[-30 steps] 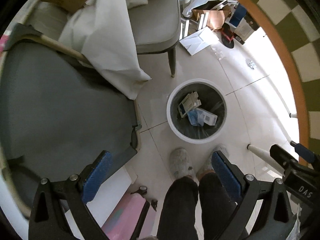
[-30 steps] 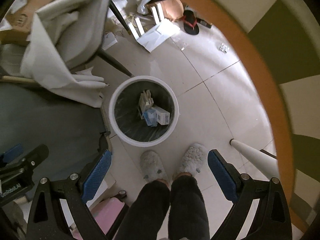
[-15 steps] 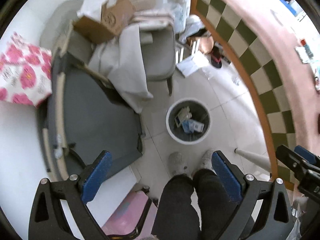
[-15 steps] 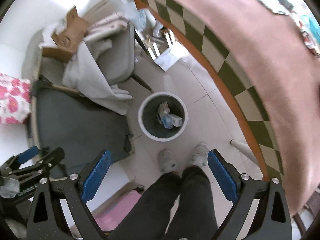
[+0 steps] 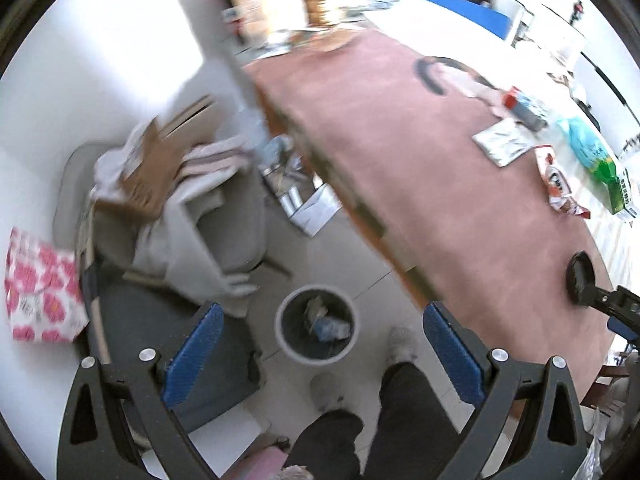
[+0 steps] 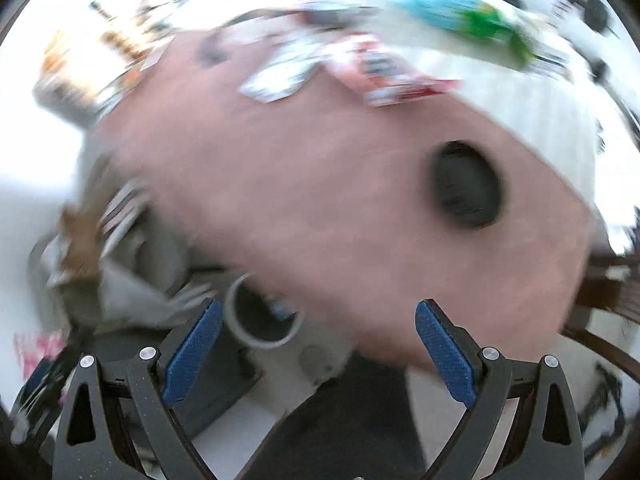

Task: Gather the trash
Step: 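Grasp the red-and-white snack pouch with the left tool while the right tool grasps the black lid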

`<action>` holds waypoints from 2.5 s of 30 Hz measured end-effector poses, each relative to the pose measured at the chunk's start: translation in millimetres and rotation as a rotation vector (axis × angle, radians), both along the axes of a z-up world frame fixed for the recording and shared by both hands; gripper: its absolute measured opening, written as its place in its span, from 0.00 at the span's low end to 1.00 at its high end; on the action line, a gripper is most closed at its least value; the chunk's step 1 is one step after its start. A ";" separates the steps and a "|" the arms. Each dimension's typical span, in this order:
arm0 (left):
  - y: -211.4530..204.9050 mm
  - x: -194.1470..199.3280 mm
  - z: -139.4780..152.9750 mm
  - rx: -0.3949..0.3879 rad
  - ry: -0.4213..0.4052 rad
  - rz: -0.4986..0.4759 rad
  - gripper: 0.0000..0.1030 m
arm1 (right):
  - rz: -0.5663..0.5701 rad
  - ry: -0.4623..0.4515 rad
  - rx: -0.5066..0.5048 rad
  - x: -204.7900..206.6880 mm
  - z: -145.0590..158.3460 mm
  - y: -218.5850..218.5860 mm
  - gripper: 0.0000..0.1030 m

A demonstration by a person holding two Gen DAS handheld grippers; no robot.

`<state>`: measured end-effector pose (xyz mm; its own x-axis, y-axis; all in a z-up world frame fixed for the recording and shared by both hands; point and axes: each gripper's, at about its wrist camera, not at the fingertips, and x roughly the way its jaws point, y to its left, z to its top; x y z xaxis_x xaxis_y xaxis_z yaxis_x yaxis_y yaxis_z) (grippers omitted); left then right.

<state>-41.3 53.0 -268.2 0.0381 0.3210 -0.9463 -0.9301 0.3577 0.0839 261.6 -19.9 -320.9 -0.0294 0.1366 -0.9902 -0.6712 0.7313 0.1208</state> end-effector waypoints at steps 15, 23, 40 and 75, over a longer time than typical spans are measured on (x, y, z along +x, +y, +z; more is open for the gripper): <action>35.2 169.0 -96.3 -0.173 0.213 -0.149 0.99 | -0.020 0.069 -0.168 114.5 -117.0 24.4 0.97; 62.1 227.2 -76.6 -0.178 0.163 -0.145 0.99 | -0.032 0.111 -0.147 141.8 -104.6 12.3 0.63; 88.8 369.5 -145.5 -0.537 -0.006 0.037 0.93 | -0.350 0.153 -0.044 282.7 -93.3 -42.8 0.20; -6.0 293.5 -134.6 -0.286 0.120 -0.335 0.44 | -0.019 0.017 -0.143 142.2 -118.2 -12.4 0.86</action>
